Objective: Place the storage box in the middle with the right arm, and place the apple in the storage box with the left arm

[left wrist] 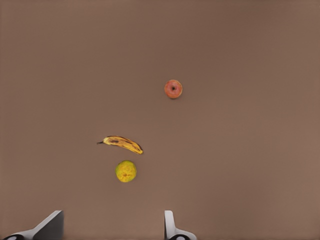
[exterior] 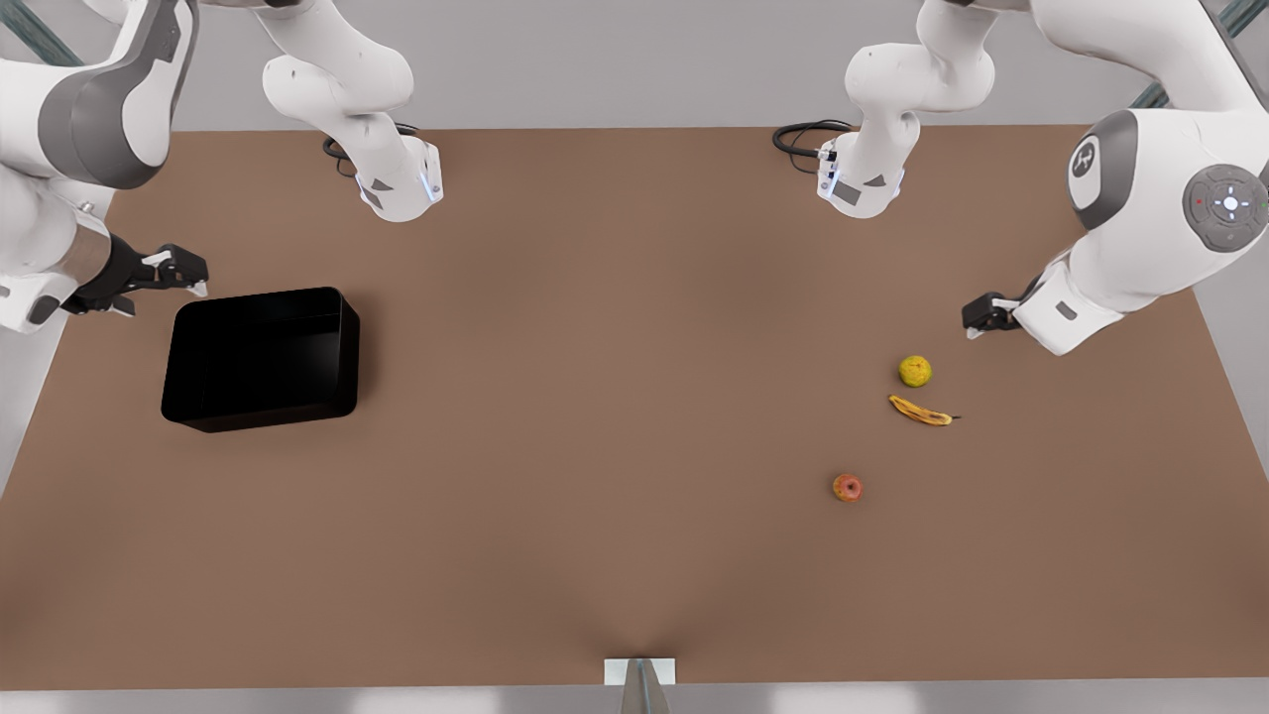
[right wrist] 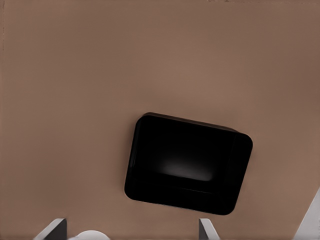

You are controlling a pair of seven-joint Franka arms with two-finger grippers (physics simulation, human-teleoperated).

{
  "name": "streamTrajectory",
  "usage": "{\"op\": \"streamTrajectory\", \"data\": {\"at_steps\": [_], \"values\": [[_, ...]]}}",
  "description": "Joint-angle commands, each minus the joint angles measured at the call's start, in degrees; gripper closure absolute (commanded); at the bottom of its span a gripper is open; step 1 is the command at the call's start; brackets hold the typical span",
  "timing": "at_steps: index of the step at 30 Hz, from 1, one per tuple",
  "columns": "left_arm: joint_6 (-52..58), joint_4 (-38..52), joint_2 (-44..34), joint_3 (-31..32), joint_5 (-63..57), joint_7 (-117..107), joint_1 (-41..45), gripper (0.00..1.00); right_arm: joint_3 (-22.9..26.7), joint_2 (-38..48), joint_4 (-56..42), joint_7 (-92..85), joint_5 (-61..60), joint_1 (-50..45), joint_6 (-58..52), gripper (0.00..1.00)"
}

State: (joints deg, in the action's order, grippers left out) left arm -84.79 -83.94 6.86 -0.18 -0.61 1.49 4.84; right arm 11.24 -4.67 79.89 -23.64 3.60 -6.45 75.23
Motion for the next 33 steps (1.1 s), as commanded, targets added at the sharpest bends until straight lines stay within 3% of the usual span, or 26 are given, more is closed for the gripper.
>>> {"op": "streamTrajectory", "data": {"at_steps": [1,3,6,8,12,15,19,26,33], "values": [[-0.03,0.00,0.00,-0.09,-0.09,-0.08,-0.01,0.00,0.01,-0.08,0.00,0.00,0.00,0.30,0.00,0.00],[0.50,0.26,0.26,-0.18,0.26,-0.17,-0.01,0.00,0.19,-1.22,0.00,0.00,0.00,0.73,0.70,0.00],[4.44,4.81,7.98,-0.70,3.24,-10.25,-0.01,0.00,0.10,-10.71,2.45,-2.27,-0.09,8.64,9.12,0.00],[4.55,6.77,12.65,-1.49,9.39,-26.26,-0.01,0.00,0.19,-10.10,13.26,-5.71,-0.35,11.37,22.49,0.00],[-5.29,7.91,23.28,-9.05,38.39,-54.21,-0.89,0.00,1.60,-3.51,32.08,-7.82,-0.62,13.57,38.41,0.00],[-6.44,7.12,29.61,-9.49,58.62,-65.72,-5.63,0.00,4.06,-4.74,35.77,-7.82,-0.53,13.74,42.19,0.00],[-15.67,5.89,32.43,-9.14,69.08,-75.23,-5.63,0.00,5.90,-9.92,35.24,-8.09,-0.70,15.85,46.76,0.00],[-16.72,-0.26,31.29,-5.63,69.25,-75.75,-3.00,0.00,8.36,-14.76,35.24,-15.82,-3.34,18.49,50.45,0.00],[-26.65,-6.32,33.04,-5.54,68.64,-73.12,0.26,0.00,8.45,-18.97,35.07,-15.82,-3.34,20.07,51.85,0.00]]}}
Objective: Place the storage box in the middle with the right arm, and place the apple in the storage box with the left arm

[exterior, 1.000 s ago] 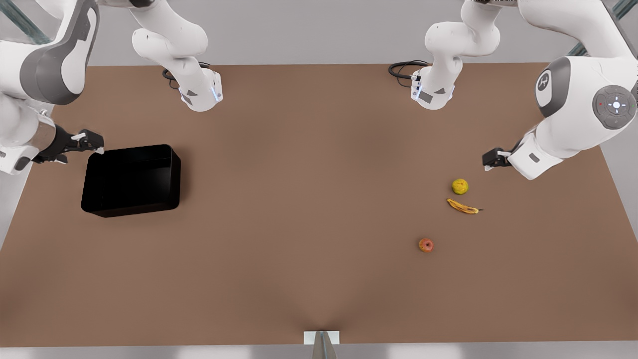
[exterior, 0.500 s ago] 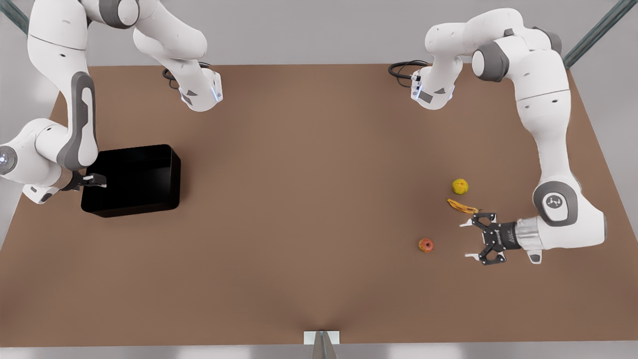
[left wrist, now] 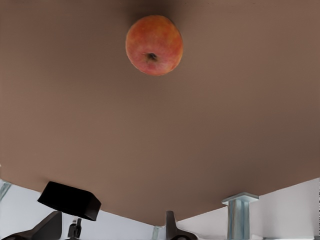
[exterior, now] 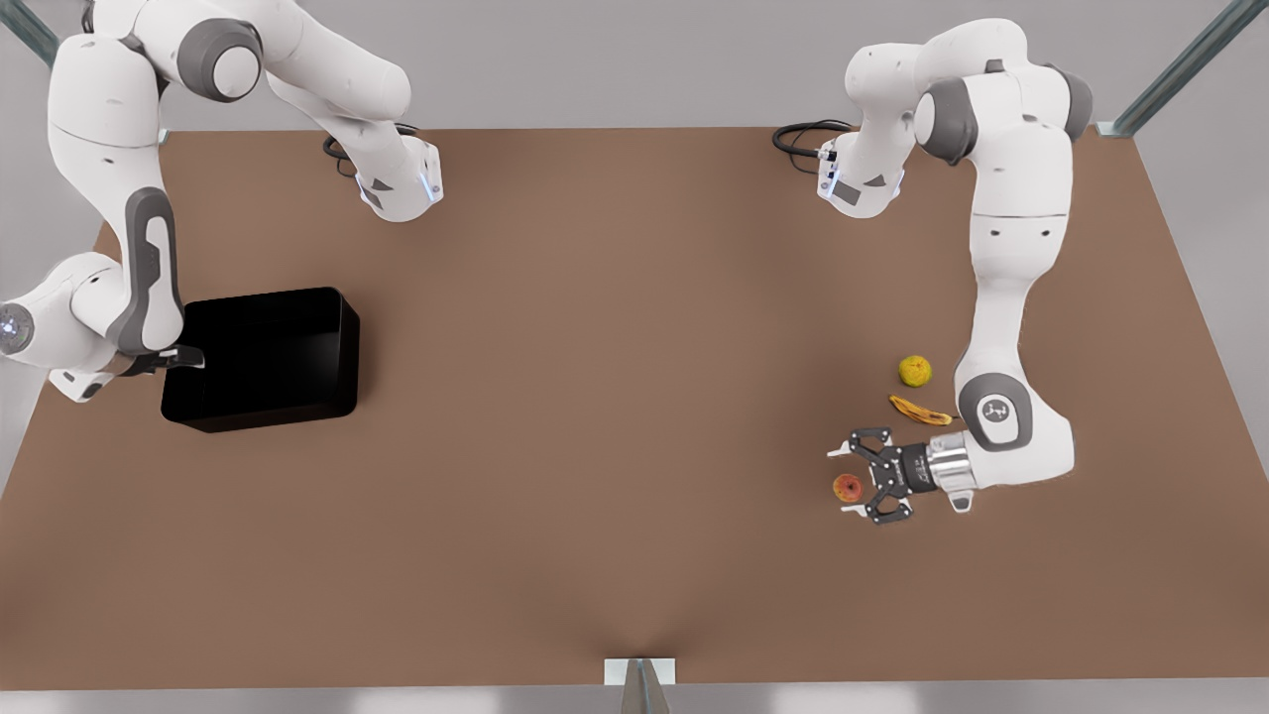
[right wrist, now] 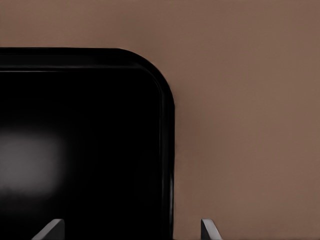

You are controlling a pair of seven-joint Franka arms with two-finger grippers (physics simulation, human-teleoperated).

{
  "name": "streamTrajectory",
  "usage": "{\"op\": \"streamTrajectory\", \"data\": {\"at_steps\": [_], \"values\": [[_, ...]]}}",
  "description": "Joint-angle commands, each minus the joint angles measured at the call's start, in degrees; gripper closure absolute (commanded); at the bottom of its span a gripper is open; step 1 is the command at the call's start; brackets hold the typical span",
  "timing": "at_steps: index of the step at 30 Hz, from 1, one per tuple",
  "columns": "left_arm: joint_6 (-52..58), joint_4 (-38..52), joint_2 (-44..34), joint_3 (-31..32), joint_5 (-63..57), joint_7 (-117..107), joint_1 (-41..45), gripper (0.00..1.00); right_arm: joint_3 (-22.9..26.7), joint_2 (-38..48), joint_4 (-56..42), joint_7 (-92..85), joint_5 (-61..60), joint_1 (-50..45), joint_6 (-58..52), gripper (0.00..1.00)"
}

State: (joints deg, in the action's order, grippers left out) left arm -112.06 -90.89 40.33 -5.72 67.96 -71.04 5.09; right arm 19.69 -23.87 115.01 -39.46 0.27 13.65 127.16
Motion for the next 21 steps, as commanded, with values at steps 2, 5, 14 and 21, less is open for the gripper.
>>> {"op": "streamTrajectory", "data": {"at_steps": [2,5,14,21], "values": [[-1.22,-0.43,0.45,0.00,0.07,0.20,0.09,0.00,0.00,-0.73,-0.05,0.00,0.00,0.15,0.02,0.00],[-5.01,-0.96,1.77,0.18,0.86,0.64,1.68,0.00,0.00,-1.70,0.13,0.00,0.17,0.42,0.90,0.00],[-5.71,-2.19,3.27,-0.35,0.34,1.70,-1.05,0.00,0.00,-3.02,0.21,-1.67,2.28,1.03,0.72,0.58],[-4.66,-3.59,4.15,0.18,6.13,10.13,-0.25,0.00,-0.17,-3.02,-0.05,-1.85,2.37,1.03,0.02,0.77]]}}
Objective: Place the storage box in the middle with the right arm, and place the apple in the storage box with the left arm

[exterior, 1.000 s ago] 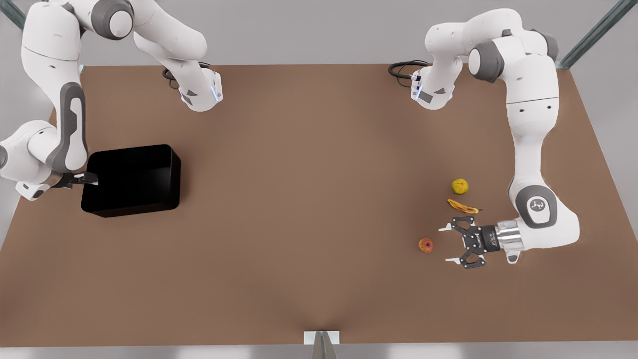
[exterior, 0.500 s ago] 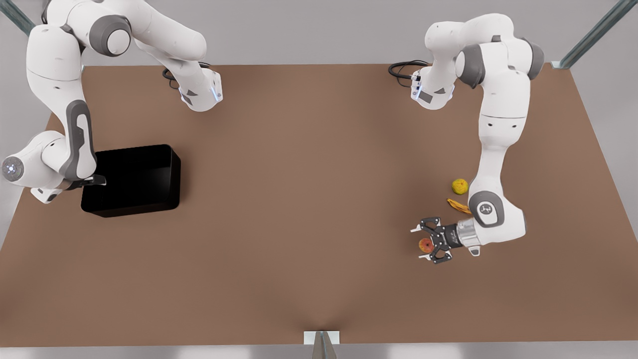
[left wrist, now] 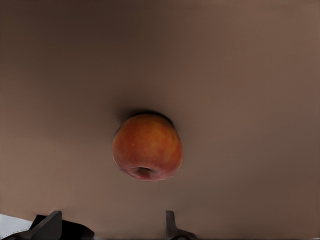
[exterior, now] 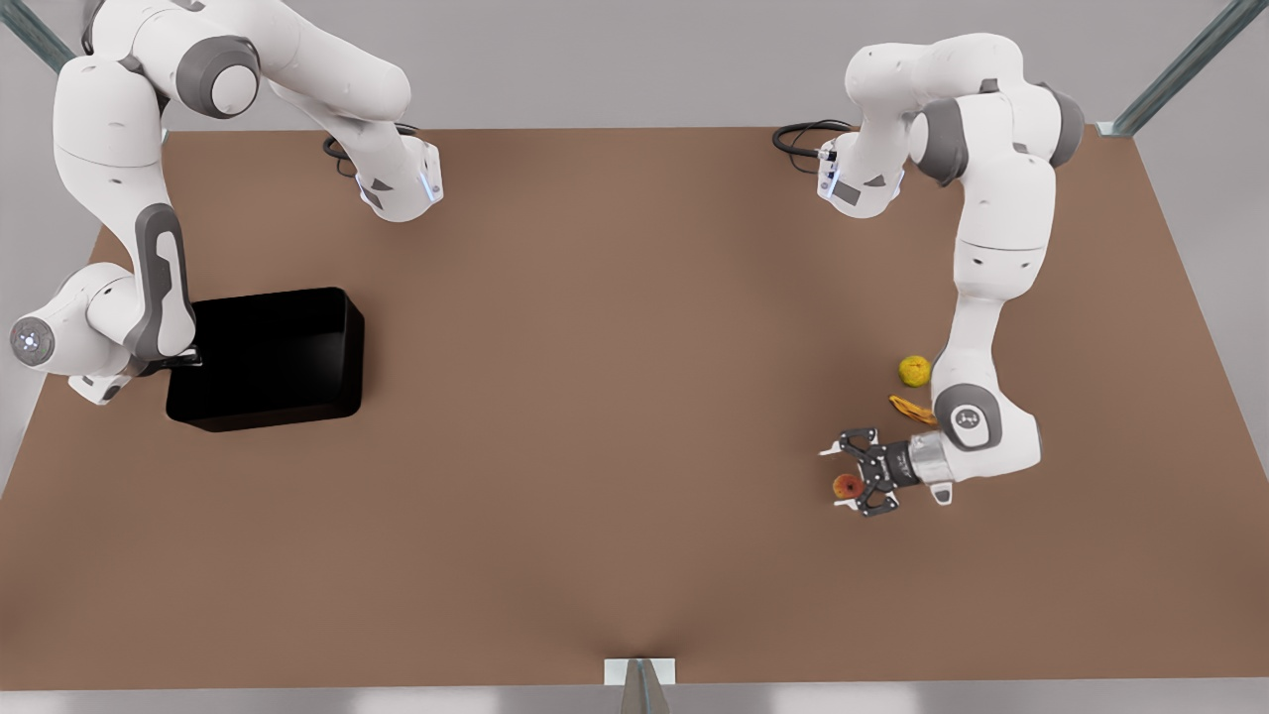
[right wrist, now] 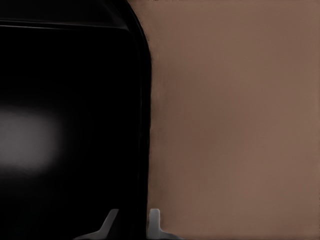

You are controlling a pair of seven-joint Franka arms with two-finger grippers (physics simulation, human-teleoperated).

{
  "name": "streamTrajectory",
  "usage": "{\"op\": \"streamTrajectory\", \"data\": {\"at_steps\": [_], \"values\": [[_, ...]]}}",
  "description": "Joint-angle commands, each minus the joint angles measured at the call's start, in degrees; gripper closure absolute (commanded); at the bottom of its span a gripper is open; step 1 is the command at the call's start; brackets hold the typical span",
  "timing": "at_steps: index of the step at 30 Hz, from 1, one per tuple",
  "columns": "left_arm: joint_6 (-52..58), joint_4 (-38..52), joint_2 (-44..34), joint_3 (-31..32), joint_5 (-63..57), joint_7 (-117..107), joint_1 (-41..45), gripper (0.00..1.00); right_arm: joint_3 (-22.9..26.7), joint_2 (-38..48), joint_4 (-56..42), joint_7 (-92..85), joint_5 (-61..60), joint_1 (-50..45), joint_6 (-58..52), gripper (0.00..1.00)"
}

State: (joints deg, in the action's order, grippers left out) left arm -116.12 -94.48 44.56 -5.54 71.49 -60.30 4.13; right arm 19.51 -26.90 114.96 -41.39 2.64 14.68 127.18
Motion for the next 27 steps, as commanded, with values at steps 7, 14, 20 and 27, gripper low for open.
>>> {"op": "streamTrajectory", "data": {"at_steps": [7,14,20,27], "values": [[2.65,0.35,-0.43,-0.08,3.66,1.68,-2.02,0.00,-0.09,-0.35,-0.18,0.08,1.23,0.00,0.18,0.79],[1.42,1.23,0.62,0.18,8.66,3.88,-1.93,0.00,-0.35,-1.05,-0.53,0.34,2.37,-0.09,0.26,0.79],[1.16,1.05,4.49,0.09,15.52,9.41,-1.93,0.00,-1.58,-0.44,-3.52,0.08,2.37,-0.17,-5.19,0.79],[1.86,-3.17,4.23,0.18,25.28,17.15,-1.93,0.00,-8.17,2.90,-8.35,0.08,2.28,-0.61,-11.87,0.79]]}}
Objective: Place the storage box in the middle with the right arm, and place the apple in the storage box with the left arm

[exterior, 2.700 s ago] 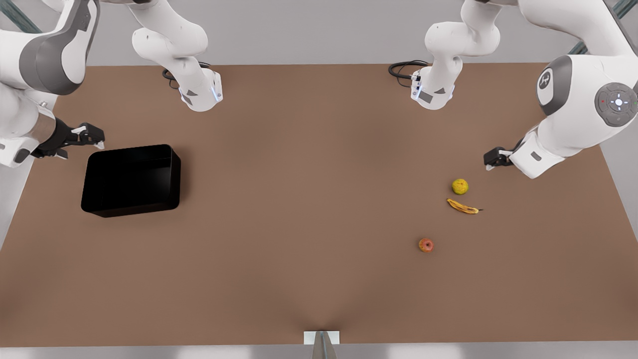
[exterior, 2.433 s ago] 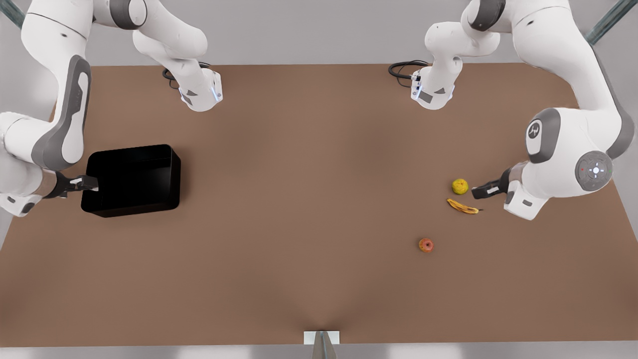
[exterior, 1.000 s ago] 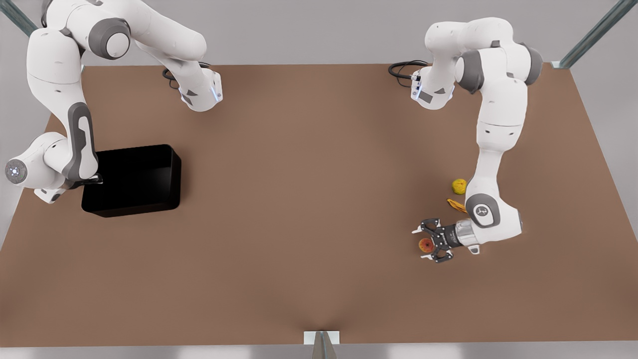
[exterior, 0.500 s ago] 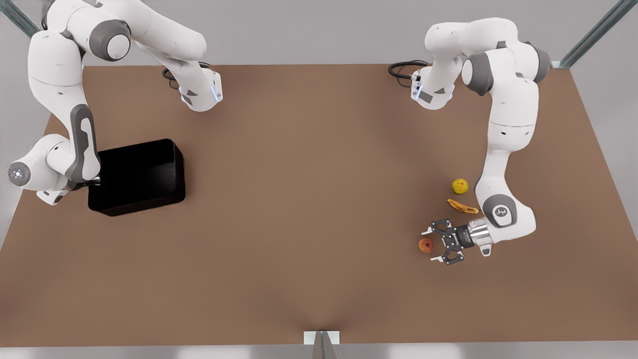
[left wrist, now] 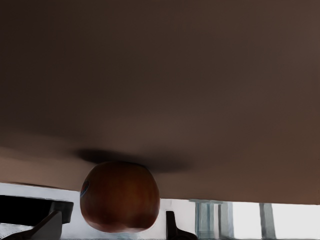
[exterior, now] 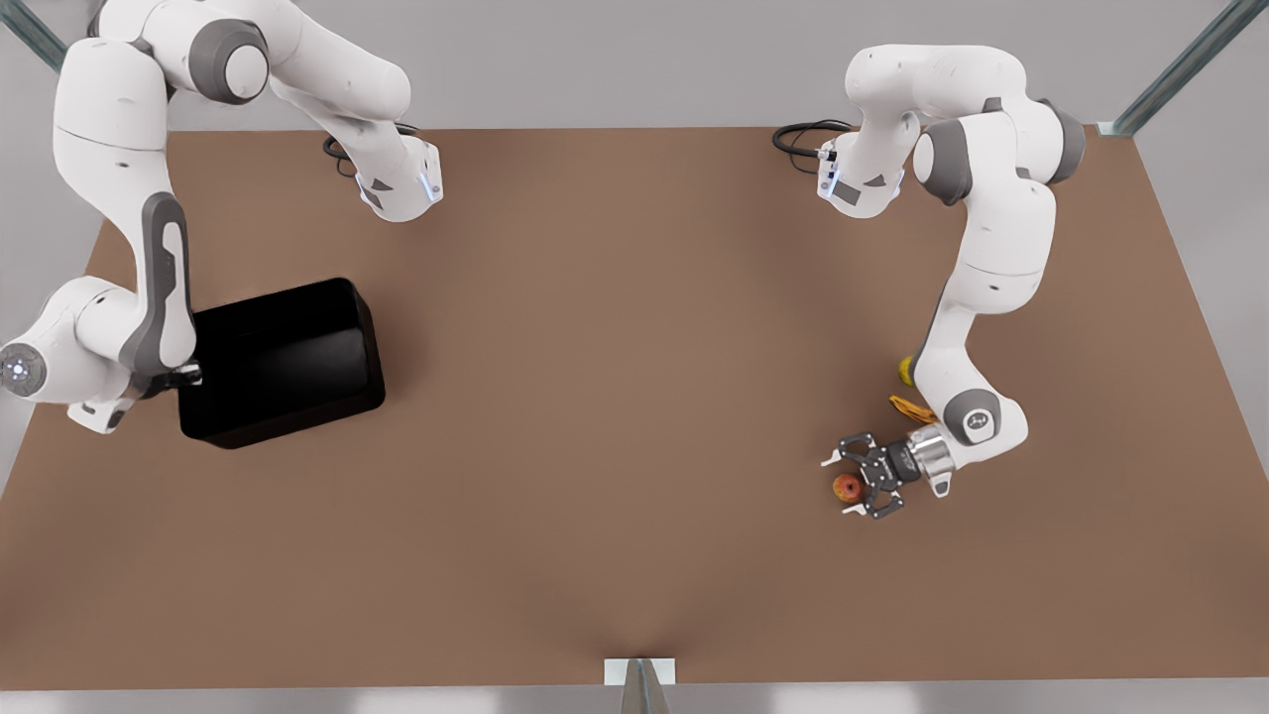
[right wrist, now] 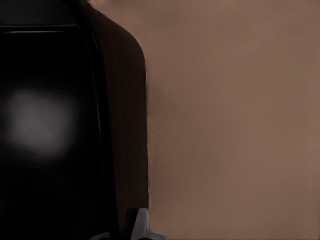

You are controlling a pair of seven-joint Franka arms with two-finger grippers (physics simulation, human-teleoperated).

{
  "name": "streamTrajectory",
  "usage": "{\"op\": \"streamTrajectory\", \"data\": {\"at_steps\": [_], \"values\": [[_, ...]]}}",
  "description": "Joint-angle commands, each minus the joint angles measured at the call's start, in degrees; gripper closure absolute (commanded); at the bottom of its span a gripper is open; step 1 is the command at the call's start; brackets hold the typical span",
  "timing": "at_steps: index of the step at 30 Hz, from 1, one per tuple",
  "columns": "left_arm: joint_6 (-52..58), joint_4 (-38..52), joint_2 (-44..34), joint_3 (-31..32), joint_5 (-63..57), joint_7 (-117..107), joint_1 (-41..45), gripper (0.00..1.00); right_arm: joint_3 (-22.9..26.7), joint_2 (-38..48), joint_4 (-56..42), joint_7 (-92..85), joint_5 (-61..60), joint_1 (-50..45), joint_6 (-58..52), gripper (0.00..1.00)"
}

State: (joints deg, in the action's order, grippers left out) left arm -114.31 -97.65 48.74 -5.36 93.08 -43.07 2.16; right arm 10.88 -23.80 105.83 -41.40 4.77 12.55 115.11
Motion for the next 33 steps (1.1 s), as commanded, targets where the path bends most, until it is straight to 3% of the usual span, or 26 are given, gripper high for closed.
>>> {"op": "streamTrajectory", "data": {"at_steps": [1,7,10,13,17,23,25,33], "values": [[-0.13,0.00,-0.04,0.00,3.77,0.18,0.04,0.00,-0.16,-0.02,-1.15,0.09,-0.02,-0.86,-0.93,0.79],[-0.65,-0.62,-0.22,0.00,5.36,0.36,0.04,0.00,-0.07,-2.82,-11.96,0.88,-5.47,-25.98,-1.73,0.79],[-0.65,-0.70,-0.31,0.00,6.05,0.45,0.04,0.10,-0.16,-8.89,-18.72,1.06,-12.59,-31.88,-1.73,0.79],[-0.74,-0.70,-0.05,0.00,6.23,0.45,0.04,0.11,-2.79,-16.54,-27.08,1.15,-16.90,-33.56,-1.73,0.79],[0.40,0.88,2.86,-0.44,7.64,4.40,-0.31,0.11,-9.91,-19.88,-31.65,9.94,-16.81,-34.08,-0.85,0.79],[0.75,0.70,3.65,-0.26,10.63,6.07,-0.66,0.11,-10.09,-25.15,-36.48,11.52,-16.81,-37.16,1.88,0.79],[0.75,0.70,3.56,-0.26,11.42,5.98,-0.66,0.11,-10.09,-25.24,-36.40,11.52,-16.81,-37.16,1.88,0.01],[1.02,-0.35,3.56,-0.26,15.81,2.73,-0.75,0.10,-9.91,-24.71,-38.77,10.99,-16.81,-36.72,1.17,0.00]]}}
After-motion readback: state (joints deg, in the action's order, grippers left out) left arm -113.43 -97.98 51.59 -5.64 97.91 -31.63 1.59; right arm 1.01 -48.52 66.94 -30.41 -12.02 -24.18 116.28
